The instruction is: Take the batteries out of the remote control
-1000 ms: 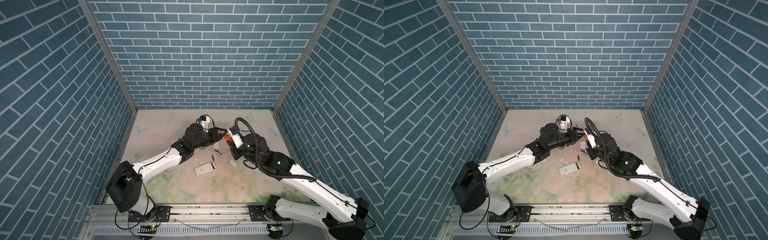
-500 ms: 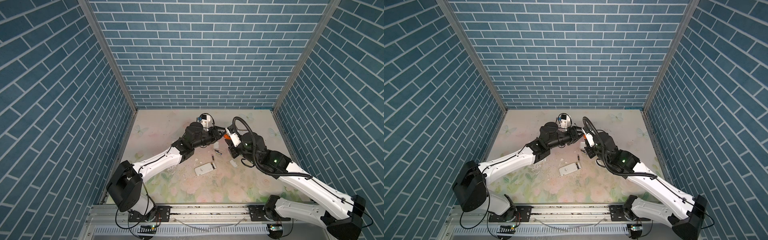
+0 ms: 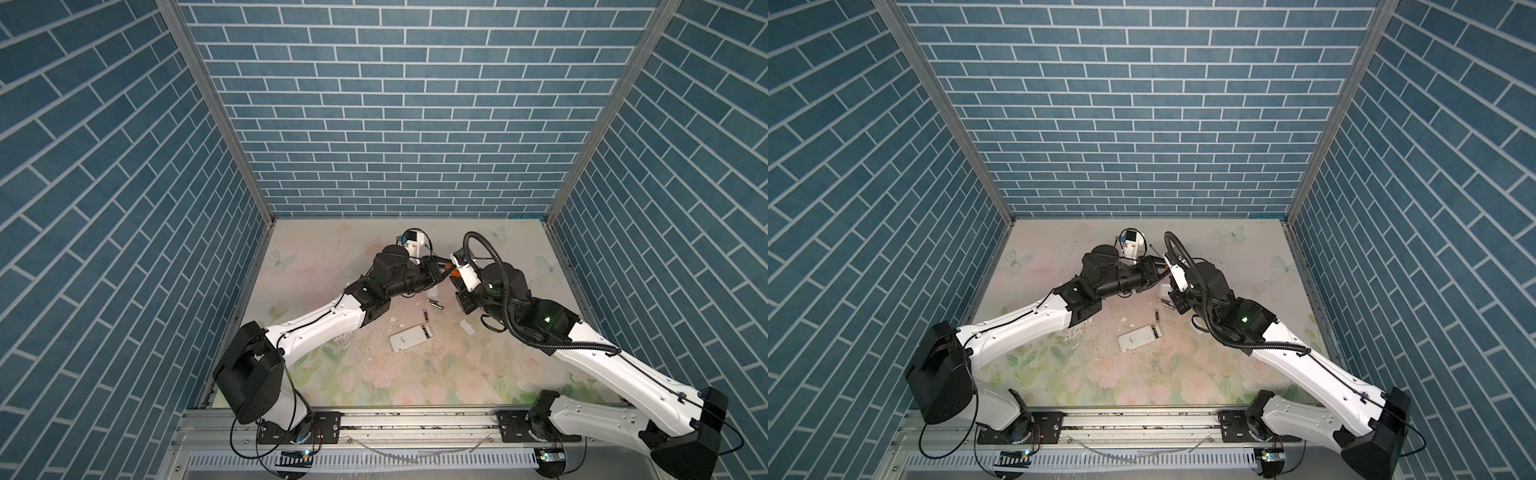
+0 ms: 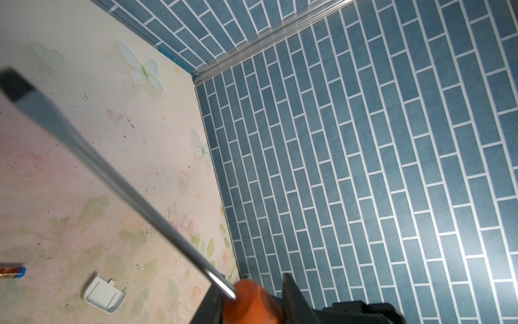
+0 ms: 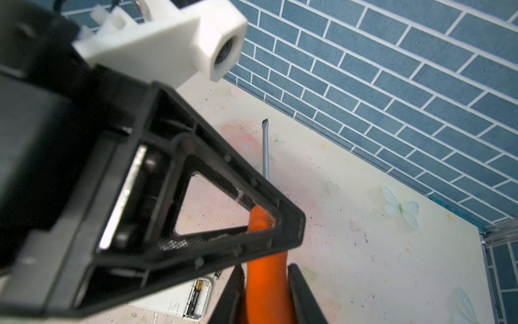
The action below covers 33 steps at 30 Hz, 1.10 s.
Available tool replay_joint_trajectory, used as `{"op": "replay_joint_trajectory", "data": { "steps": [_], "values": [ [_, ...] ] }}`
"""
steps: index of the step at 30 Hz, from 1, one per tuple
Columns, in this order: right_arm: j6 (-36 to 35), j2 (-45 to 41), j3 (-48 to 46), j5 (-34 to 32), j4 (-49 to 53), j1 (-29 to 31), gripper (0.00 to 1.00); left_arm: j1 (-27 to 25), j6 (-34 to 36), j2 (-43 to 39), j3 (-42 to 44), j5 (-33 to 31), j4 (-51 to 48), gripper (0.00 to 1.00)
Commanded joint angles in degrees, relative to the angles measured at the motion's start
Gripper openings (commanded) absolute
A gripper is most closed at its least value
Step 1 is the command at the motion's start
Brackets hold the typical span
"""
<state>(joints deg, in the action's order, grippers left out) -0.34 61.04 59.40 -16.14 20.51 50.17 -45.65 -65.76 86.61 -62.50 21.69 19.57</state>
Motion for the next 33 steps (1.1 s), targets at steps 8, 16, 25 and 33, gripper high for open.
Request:
{"op": "replay_joint_trajectory", "data": {
  "steps": [8,16,25,33],
  "values": [
    [-0.6,1.0,0.5,0.5,-2.2,-1.0,0.0,-0.3,1.1,-1.0,-1.4,0.1,1.6,0.0],
    [3.5,-0.6,-0.2,0.5,-2.9,-1.2,0.36,-0.1,-1.4,-1.0,-0.3,-1.5,8.5,0.0],
    [6.9,-3.9,-3.3,0.3,-7.5,-1.4,0.57,1.2,-5.9,-0.3,0.7,-2.9,17.6,0.0],
    [11.5,-9.7,-6.9,0.2,-8.0,-2.4,0.58,3.1,-5.8,-1.4,2.7,-3.5,18.1,0.0]
  ]
}}
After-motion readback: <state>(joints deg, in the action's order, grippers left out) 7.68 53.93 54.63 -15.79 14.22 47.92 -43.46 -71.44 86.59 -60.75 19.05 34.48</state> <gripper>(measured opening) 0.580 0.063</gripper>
